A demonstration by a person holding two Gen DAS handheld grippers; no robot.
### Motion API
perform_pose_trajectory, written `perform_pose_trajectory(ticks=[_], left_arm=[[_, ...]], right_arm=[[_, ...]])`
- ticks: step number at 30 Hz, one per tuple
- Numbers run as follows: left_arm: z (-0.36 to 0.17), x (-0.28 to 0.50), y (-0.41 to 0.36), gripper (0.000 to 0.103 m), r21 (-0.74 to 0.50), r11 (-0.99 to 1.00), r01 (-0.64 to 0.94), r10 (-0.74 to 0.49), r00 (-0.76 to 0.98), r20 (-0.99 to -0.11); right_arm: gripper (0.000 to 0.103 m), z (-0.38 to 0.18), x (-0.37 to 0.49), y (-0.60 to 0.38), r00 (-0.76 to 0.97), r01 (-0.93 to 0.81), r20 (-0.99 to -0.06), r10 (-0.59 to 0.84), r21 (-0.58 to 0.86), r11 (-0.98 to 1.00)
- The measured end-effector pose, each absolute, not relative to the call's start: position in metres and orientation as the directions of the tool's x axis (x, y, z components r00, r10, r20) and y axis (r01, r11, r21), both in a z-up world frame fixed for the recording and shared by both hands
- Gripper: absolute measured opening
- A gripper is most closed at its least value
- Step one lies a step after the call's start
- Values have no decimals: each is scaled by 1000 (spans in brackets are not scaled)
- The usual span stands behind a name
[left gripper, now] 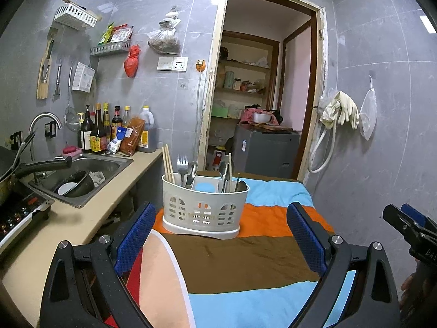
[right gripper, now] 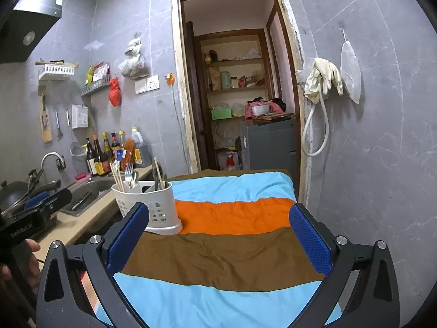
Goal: Organize utensils
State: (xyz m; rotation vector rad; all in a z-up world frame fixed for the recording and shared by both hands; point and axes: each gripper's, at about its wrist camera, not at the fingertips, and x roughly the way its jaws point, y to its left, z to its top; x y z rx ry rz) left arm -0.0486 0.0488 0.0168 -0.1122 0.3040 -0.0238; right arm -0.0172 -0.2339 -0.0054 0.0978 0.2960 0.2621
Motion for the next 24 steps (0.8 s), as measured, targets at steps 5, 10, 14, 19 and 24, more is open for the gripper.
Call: perform_pose_trajectory(ticks=[5,10,14,19,24], left_arm=[[15,-50,50,94,-115,993,4,-38,956,-292],[11,-52,49,94,-101,995,0,-30,957,-289],[7,-52,48,94,-96,995,3,-32,955,-293],[3,-53,47,94,-95,995,11,-38,957,-289],[2,-55,48,94,-99,995,13,-42,957,-287]], right_arm=[[103,-7,-18,-233,922,-244,-279,269,120,962],[103,-8,-17,-230,921,-244,-284,267,113,963],[103,-10,-15,-227,921,-244,-289,262,98,965],[103,-13,-13,-224,920,-245,-294,259,84,966],[103,-13,-12,-223,918,-246,-298,260,85,965]])
